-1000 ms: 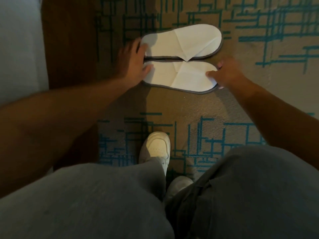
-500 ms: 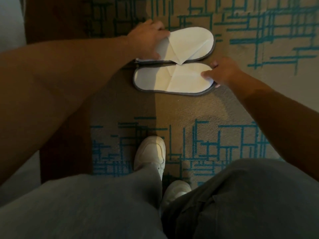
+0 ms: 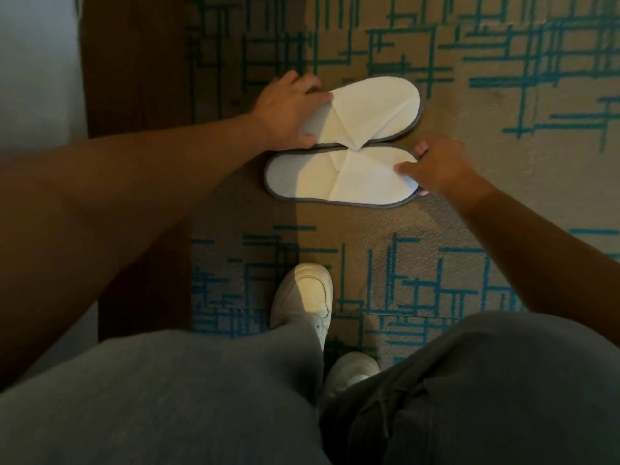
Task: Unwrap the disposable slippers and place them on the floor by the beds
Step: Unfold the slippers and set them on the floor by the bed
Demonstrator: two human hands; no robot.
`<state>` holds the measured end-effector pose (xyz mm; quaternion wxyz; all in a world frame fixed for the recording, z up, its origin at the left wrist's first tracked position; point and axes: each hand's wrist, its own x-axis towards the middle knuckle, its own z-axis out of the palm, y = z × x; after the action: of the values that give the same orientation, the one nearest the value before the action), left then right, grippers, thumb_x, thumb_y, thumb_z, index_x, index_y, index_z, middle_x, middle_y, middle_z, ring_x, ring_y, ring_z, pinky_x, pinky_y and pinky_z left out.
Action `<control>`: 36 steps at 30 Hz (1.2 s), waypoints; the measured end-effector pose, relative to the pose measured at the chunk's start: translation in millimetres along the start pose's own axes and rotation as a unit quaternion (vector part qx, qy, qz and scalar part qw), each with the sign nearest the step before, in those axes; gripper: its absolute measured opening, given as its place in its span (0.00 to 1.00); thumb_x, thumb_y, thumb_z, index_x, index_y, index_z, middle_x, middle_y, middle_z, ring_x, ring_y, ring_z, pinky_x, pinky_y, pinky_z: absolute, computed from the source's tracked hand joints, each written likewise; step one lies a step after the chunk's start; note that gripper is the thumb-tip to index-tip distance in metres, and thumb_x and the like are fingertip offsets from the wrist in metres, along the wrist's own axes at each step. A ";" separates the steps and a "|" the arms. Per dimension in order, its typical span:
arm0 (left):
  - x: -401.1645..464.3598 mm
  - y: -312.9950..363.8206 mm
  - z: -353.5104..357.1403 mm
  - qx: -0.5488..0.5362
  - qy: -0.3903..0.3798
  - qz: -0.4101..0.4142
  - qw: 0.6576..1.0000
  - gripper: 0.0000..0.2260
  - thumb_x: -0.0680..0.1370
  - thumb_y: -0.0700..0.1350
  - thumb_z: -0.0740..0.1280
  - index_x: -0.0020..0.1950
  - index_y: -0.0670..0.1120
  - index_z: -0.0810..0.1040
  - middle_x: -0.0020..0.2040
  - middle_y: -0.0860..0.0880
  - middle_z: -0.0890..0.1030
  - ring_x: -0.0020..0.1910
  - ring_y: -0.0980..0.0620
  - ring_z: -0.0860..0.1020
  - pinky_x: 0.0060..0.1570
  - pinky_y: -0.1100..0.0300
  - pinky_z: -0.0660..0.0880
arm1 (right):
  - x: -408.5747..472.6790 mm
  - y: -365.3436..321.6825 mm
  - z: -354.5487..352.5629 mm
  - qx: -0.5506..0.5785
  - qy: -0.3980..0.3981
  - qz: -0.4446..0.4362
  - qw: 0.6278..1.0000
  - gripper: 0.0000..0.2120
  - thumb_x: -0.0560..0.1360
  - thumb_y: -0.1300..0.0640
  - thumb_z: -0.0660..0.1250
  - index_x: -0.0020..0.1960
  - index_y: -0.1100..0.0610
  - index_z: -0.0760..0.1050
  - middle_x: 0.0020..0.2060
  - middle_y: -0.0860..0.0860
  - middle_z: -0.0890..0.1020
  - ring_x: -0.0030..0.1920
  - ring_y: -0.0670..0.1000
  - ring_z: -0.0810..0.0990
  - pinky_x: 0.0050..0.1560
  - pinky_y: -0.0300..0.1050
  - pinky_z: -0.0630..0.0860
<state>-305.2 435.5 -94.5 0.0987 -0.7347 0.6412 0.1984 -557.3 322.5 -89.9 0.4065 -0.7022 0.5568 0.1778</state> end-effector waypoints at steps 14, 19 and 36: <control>-13.4 -2.5 12.1 -0.022 0.018 0.003 1.000 0.33 0.75 0.60 0.69 0.76 0.47 0.66 0.76 0.43 0.66 0.71 0.39 0.66 0.67 0.44 0.67 | -0.1 3.2 4.7 -0.094 0.041 -0.031 0.994 0.23 0.73 0.48 0.75 0.63 0.57 0.75 0.58 0.58 0.80 0.58 0.59 0.79 0.56 0.52 0.78; -29.7 -3.6 32.7 -0.013 0.005 -0.004 1.000 0.40 0.74 0.64 0.69 0.79 0.47 0.60 0.80 0.44 0.60 0.78 0.40 0.60 0.74 0.42 0.60 | -5.3 2.4 6.0 -0.156 0.085 -0.051 0.983 0.27 0.71 0.43 0.74 0.63 0.55 0.73 0.59 0.57 0.79 0.59 0.60 0.79 0.58 0.59 0.79; -71.3 36.6 -61.0 -0.165 0.055 -0.125 0.977 0.29 0.78 0.58 0.65 0.74 0.43 0.70 0.77 0.38 0.64 0.75 0.36 0.64 0.72 0.45 0.63 | -79.9 -41.8 -42.7 -0.258 0.048 -0.194 0.945 0.24 0.78 0.47 0.61 0.70 0.57 0.73 0.66 0.62 0.75 0.66 0.64 0.73 0.65 0.58 0.70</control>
<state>-338.1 469.7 -5.6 -0.0354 -0.8251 0.5070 0.2469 -552.5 342.7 7.7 0.2106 -0.8852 0.3639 0.1994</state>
